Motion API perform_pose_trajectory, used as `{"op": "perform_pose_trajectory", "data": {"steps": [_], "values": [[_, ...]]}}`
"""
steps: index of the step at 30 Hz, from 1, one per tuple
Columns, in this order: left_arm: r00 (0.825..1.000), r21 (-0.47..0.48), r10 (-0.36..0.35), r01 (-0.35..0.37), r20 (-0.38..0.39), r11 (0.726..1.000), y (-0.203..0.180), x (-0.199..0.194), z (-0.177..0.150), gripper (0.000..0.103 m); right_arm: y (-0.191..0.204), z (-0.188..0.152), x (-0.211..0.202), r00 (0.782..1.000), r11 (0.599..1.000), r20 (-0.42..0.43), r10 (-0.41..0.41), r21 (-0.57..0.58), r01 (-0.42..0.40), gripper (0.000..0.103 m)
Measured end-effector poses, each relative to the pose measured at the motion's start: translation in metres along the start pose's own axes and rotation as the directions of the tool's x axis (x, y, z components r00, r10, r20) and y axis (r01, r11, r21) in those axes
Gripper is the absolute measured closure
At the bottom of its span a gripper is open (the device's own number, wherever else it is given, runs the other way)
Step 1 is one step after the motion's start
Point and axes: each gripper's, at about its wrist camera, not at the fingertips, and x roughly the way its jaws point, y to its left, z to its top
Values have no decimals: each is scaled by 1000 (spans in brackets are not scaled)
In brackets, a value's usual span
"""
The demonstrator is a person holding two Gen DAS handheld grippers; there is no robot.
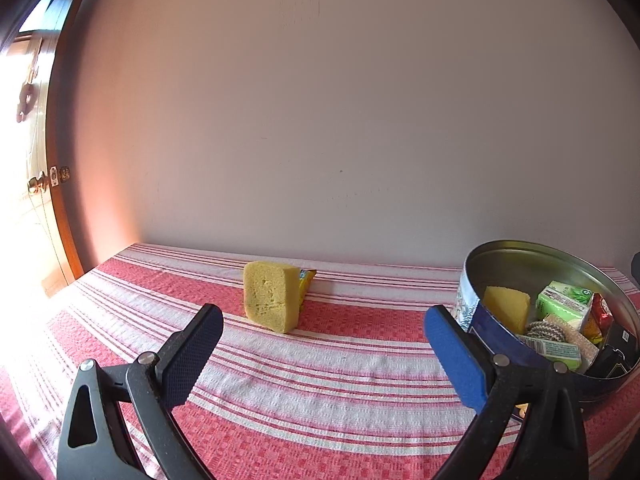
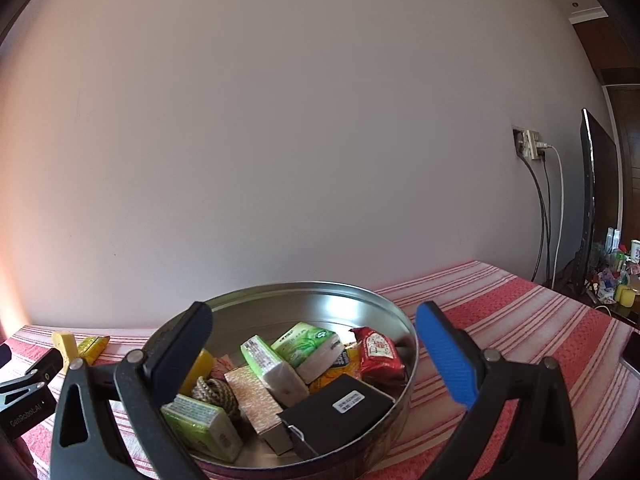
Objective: Organize objects
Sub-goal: 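Withdraw both tools from the tin toward the yellow sponge and packet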
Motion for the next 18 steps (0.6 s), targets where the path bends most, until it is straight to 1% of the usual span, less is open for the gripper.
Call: {"op": "perform_pose_trajectory", "data": {"steps": [5,8,11,14,18], "values": [[998,-55,33,-36,-44,998,40,11,1,1,32,-6,-12,999,999,-8,36,-29,-36,0],[996,-89,41,-48,-73,995,61,17,1,1,53,-10,-16,998,997,-19,62,-47,-63,0],[993,-112,33,-46,-109,993,77,27,2,1,74,-15,-16,995,995,-43,92,-44,-94,0],[989,-121,33,-51,-145,991,84,39,5,1,96,-19,-15,990,992,-71,120,-32,-123,0],[980,-83,31,-49,-197,995,79,68,11,1,120,-24,-15,984,987,-95,152,-40,-156,0]]}}
